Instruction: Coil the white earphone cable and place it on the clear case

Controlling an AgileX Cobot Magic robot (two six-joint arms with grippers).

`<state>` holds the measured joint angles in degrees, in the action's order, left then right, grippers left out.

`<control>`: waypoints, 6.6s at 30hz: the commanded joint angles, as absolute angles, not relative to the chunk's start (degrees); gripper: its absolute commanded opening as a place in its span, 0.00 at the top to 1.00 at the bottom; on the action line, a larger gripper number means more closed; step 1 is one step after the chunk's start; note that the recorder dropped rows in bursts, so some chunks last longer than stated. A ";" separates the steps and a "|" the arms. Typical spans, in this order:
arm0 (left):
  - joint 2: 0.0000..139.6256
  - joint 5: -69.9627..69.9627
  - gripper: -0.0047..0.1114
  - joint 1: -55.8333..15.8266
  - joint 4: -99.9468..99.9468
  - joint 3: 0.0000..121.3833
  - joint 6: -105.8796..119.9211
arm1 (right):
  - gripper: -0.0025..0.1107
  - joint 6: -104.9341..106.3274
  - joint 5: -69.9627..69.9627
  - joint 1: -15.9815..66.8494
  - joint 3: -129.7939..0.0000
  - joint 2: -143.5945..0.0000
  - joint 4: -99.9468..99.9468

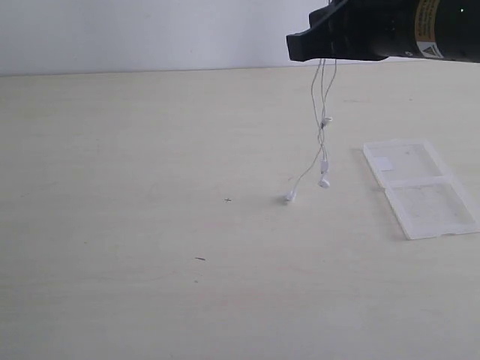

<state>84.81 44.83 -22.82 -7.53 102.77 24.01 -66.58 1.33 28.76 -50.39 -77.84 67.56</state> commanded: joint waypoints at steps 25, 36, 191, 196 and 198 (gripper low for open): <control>106.09 40.69 0.96 -15.43 -20.92 93.34 22.18 | 0.98 -60.97 4.98 28.94 -45.73 -74.01 67.88; 114.88 55.61 0.76 -15.43 -36.13 93.34 37.49 | 0.98 -60.96 4.61 28.94 -45.73 -74.01 68.00; 120.63 55.23 0.39 -16.27 -95.79 77.50 119.97 | 0.98 -66.17 -40.56 15.98 -61.09 -94.72 69.15; 121.22 54.72 0.39 -16.27 -98.59 77.50 119.97 | 0.98 -67.29 -42.19 15.98 -61.09 -94.72 69.47; 121.48 54.84 0.39 -16.27 -99.27 77.50 119.97 | 0.98 -67.41 -42.32 15.98 -61.09 -94.72 69.47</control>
<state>121.13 54.94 -16.01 -97.15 77.62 120.08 -66.73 -41.37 16.21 -60.68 -94.77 69.49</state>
